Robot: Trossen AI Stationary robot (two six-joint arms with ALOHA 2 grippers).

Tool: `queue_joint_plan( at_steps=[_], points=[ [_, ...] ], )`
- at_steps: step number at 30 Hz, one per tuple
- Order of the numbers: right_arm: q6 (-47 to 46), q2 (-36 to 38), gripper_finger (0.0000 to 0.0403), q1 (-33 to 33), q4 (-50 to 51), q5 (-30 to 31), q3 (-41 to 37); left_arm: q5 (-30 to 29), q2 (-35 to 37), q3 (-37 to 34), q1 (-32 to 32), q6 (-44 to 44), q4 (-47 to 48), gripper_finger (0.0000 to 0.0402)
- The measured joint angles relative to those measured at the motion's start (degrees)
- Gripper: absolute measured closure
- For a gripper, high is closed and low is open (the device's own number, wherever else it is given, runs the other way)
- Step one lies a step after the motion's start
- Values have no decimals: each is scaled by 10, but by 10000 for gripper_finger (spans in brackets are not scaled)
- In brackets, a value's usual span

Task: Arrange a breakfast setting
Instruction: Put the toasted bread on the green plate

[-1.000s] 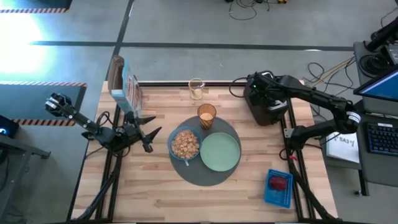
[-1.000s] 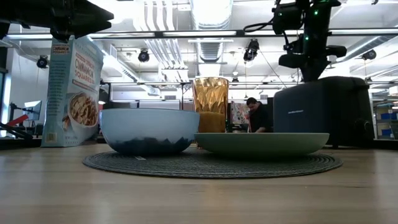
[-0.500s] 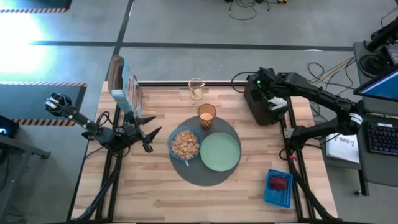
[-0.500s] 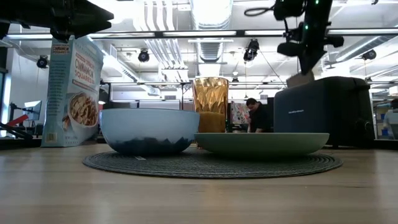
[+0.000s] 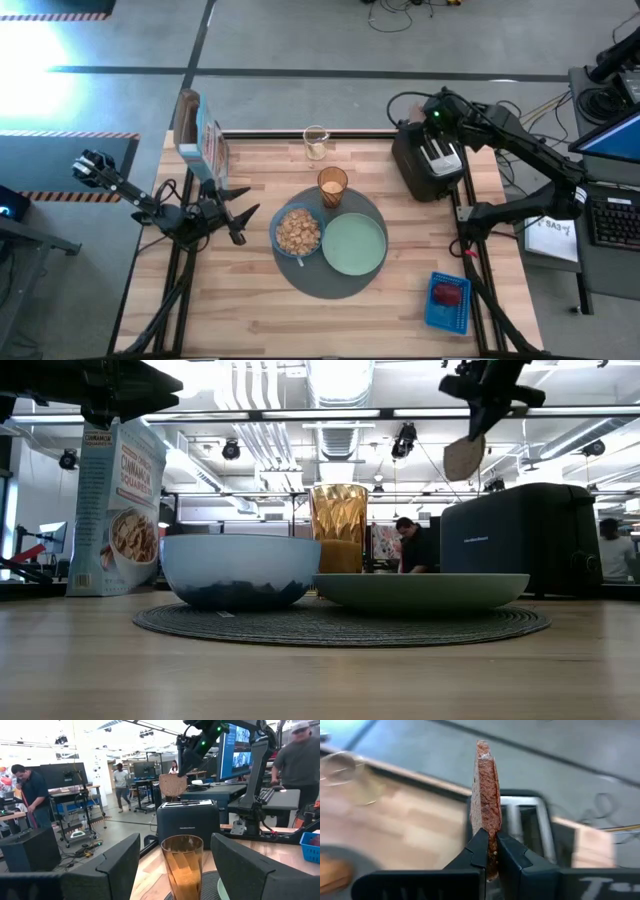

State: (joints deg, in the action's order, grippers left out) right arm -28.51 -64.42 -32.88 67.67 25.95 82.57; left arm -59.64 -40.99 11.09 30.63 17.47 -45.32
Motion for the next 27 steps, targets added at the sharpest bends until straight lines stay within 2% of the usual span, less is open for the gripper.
queue_joint_plan(
  at_steps=[4,9,14,21,27],
  points=[
    [-10,-1,390,9,-11,-89,-6,0,0,0,0,0,0,174],
    [-33,-2,390,47,-12,-154,-27,0,0,0,0,0,0,174],
    [-52,-2,390,105,-47,-174,-50,0,0,0,0,0,0,174],
    [-83,-7,390,209,-168,-211,-103,0,0,0,0,3,0,174],
    [-132,-19,390,271,-173,-210,-123,-18,0,0,0,11,-1,174]
  ],
)
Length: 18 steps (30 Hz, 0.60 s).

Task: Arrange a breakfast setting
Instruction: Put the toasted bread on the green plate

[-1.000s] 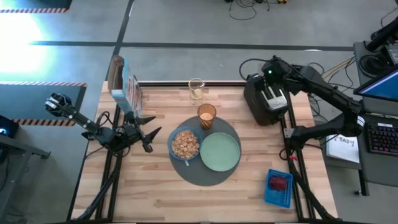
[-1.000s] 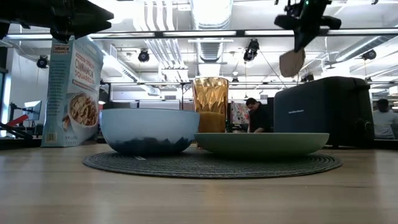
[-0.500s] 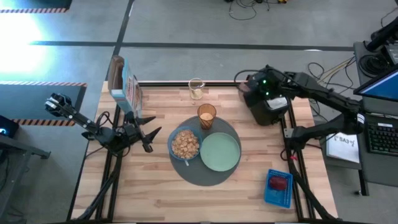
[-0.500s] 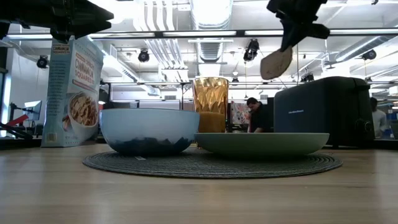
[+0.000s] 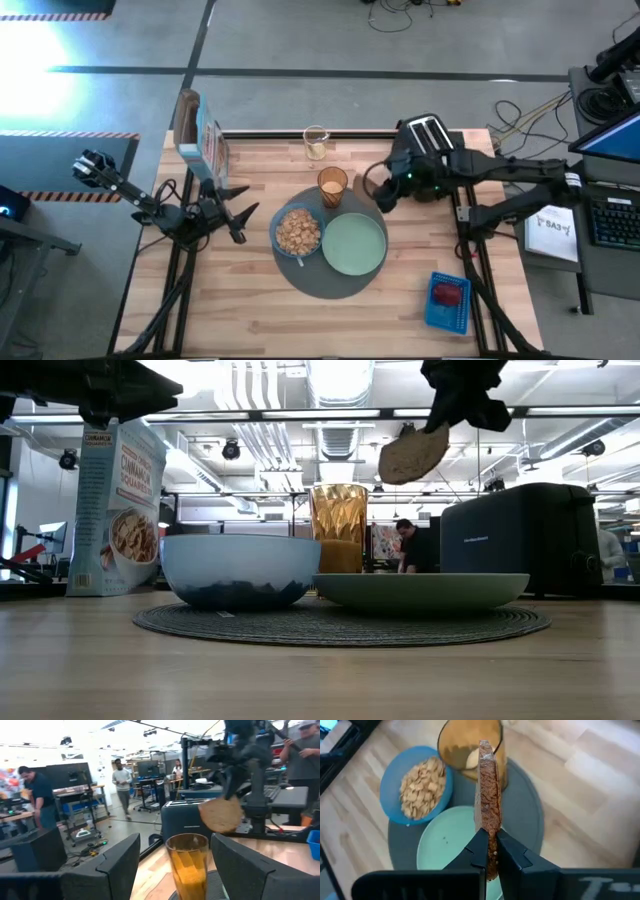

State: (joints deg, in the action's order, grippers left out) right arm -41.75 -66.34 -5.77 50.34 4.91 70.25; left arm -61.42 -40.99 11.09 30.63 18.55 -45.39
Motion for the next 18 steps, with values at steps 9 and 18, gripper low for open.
queue_joint_plan(
  at_steps=[9,18],
  points=[
    [-13,-37,390,91,-34,-9,-4,-26,0,0,0,0,1,174],
    [-32,-123,390,161,-41,14,-4,-26,0,0,0,5,1,174]
  ],
)
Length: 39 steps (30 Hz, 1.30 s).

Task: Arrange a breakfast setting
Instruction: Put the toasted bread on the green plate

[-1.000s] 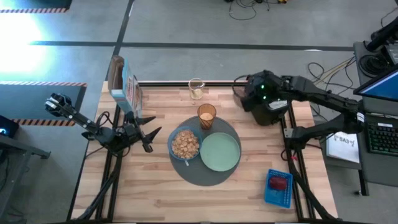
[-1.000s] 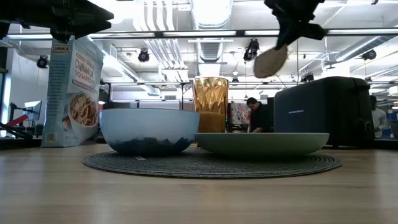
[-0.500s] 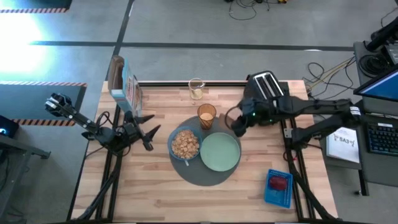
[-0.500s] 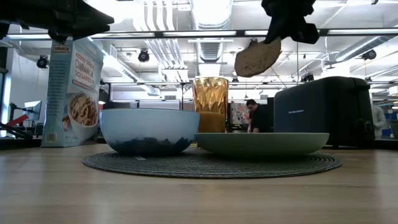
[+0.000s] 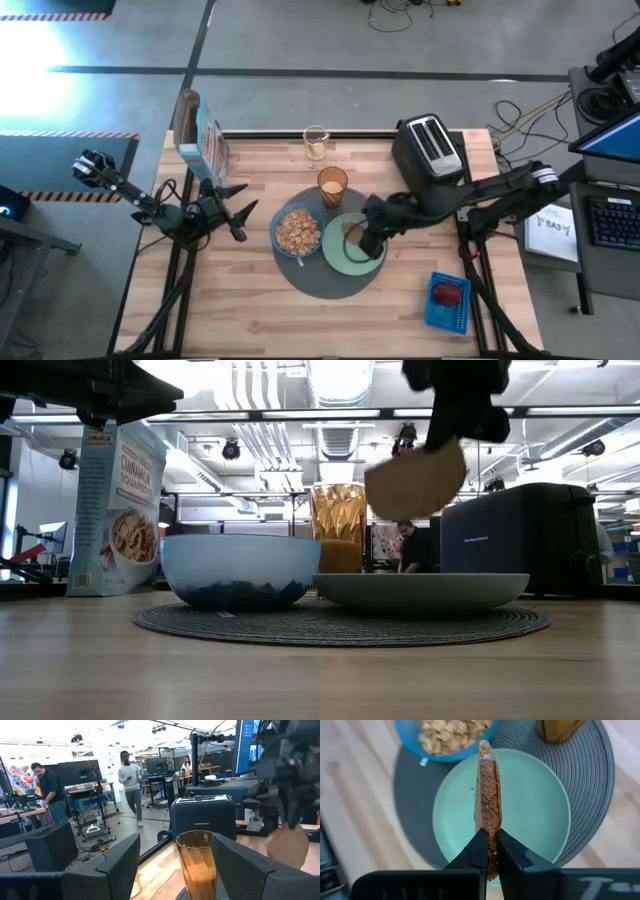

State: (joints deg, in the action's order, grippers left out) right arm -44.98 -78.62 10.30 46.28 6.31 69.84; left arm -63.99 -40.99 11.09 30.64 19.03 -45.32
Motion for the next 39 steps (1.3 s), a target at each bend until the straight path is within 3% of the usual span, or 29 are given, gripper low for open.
queue_joint_plan(
  at_steps=[10,15,22,31,39],
  points=[
    [-48,-106,390,7,41,56,14,0,0,0,0,0,0,174],
    [-70,-123,390,7,166,134,51,0,0,0,0,0,0,174],
    [-69,-127,390,7,175,160,54,0,-1,0,0,0,0,174],
    [-50,-182,390,8,175,156,54,0,-1,0,0,0,8,174],
    [-31,-205,373,12,152,113,60,0,-1,0,0,0,14,174]
  ],
)
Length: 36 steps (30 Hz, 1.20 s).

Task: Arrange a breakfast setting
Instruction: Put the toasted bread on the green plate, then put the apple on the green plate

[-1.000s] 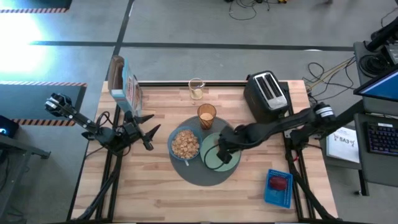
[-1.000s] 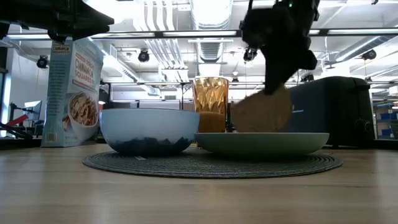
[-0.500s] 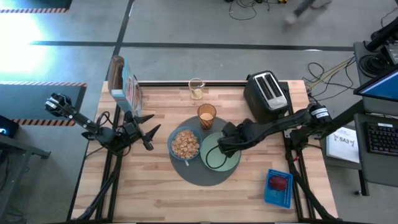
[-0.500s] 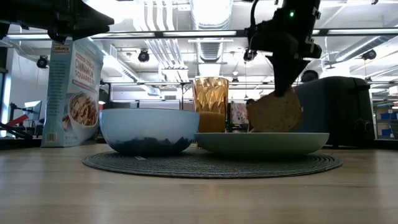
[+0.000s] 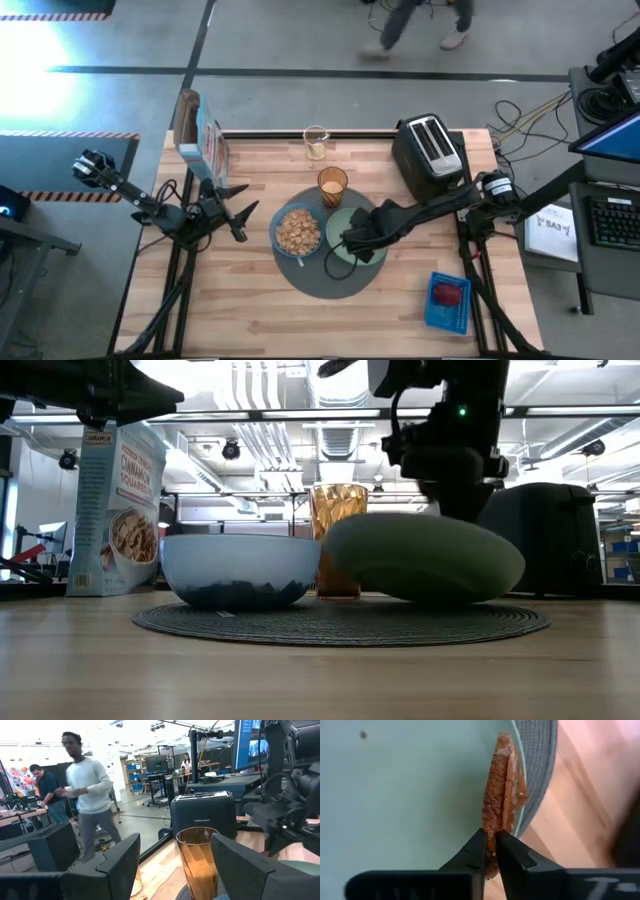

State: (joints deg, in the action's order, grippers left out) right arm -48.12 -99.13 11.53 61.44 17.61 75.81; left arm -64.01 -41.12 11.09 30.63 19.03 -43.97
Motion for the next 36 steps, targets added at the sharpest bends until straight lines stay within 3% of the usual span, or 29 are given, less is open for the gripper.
queue_joint_plan(
  at_steps=[8,20,22,29,36],
  points=[
    [25,10,305,2,-19,-2,24,0,0,0,0,-3,4,174],
    [32,34,296,6,25,-32,90,0,0,0,0,-5,4,174],
    [-3,42,296,7,65,-64,98,0,0,0,0,-5,5,174],
    [-124,46,301,66,148,-275,95,0,0,0,0,-22,25,174],
    [-251,46,303,165,150,-312,89,0,0,0,0,-14,25,174]
  ],
)
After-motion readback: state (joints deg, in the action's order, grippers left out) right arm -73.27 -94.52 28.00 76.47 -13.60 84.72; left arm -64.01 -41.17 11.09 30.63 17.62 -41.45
